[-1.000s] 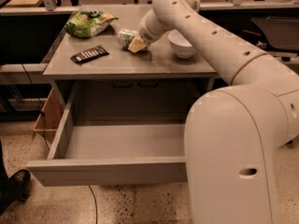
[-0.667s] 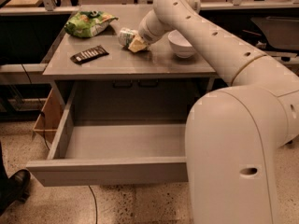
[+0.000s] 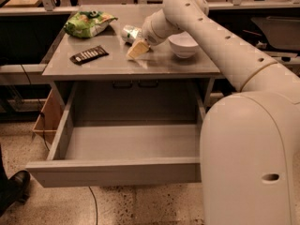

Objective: Pick 7up can from top drawer and place on counter

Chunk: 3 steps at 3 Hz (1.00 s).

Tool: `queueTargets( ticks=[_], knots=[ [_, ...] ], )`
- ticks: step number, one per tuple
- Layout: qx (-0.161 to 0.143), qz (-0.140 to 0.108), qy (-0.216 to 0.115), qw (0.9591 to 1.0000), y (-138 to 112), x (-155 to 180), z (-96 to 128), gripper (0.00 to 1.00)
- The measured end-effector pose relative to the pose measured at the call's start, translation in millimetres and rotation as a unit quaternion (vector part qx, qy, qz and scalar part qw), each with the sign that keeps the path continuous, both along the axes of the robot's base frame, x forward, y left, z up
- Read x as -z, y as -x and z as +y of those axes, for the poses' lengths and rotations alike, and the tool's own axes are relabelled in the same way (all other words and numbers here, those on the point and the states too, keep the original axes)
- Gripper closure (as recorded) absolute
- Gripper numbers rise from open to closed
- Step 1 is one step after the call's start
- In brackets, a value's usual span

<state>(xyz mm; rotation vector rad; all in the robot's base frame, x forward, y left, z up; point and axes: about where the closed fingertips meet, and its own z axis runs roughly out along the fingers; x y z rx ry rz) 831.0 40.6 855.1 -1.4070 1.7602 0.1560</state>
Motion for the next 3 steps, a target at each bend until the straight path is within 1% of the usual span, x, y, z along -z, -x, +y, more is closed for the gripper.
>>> queueTargets(
  ticks=[1,2,3],
  knots=[
    [0.0,0.0,0.0,1.0,-1,-2,0,0.0],
    [-0.028,-0.008,-0.012,0.9995,37,-29,-28,0.0],
    [-0.038,-0.037,-0.017,0.9984,105,-82,-118,0.0]
  ],
)
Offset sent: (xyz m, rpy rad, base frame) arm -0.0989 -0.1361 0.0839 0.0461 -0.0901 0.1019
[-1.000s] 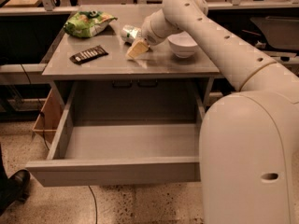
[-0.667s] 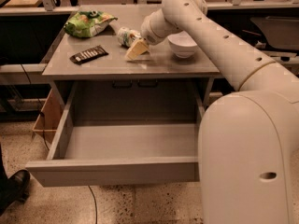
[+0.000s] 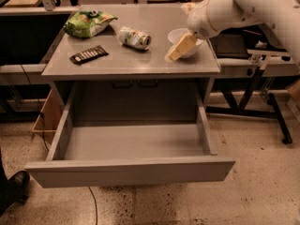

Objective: Pick 7up can from top drawer and place on counter

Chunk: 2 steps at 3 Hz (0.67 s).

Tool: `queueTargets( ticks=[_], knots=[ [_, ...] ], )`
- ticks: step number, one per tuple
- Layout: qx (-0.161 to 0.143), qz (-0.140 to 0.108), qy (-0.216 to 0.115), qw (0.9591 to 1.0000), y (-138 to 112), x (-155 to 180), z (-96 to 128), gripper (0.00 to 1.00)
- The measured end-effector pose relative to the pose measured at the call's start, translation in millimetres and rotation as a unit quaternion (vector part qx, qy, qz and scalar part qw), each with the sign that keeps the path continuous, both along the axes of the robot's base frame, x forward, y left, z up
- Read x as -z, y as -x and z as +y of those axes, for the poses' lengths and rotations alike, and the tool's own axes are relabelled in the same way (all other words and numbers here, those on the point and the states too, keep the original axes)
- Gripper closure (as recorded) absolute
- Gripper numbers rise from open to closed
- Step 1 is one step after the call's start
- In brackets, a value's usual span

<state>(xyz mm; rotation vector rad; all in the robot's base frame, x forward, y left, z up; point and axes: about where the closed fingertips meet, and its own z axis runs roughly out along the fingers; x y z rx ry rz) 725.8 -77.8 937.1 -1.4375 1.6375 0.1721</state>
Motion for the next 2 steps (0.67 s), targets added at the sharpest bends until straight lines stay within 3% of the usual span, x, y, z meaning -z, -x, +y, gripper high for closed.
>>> queueTargets(
  ticks=[1,2],
  knots=[
    [-0.003,-0.014,0.001,0.9999,36.4,-27.0,-45.3,0.0],
    [0.0,-0.012,0.002,0.9999,38.4,-25.6,-52.0,0.0]
  ],
)
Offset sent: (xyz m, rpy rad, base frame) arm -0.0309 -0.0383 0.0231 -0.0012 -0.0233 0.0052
